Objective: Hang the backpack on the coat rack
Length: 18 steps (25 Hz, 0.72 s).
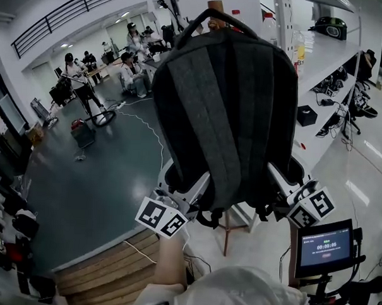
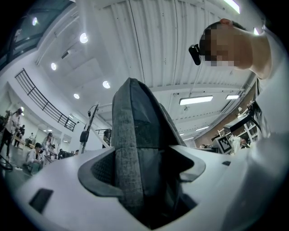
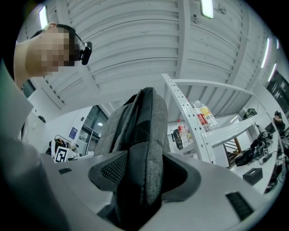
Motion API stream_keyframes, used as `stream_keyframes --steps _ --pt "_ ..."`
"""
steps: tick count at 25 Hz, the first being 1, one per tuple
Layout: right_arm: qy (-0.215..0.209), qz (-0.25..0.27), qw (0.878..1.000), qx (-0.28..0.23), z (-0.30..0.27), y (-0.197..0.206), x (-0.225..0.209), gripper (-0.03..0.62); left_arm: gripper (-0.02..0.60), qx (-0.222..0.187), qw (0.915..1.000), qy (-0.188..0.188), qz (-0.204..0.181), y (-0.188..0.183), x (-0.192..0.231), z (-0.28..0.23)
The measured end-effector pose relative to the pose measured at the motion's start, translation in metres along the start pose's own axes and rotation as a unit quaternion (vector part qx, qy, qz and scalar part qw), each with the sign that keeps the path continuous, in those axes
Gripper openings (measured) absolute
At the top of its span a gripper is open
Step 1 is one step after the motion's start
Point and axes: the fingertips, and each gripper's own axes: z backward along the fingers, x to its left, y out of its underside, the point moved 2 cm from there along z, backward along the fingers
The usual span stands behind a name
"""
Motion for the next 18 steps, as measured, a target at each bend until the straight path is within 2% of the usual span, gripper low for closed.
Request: stream_keyframes --steps 11,16,18 --pt "0.009 -0.009 1.0 0.018 0.001 0.013 -0.011 0.239 0.342 0.01 0.9997 0.004 0.023 0.02 0.006 -0.006" --pt "0.014 -0.018 0.999 0.036 0.002 0.03 -0.015 0.239 0.342 0.023 0.9989 -0.008 0.041 0.04 0.01 -0.002" --pt "0.012 -0.024 0.999 0.028 0.001 0.034 -0.016 0.239 0.342 0.021 0.999 -0.011 0.037 0.045 0.011 0.0"
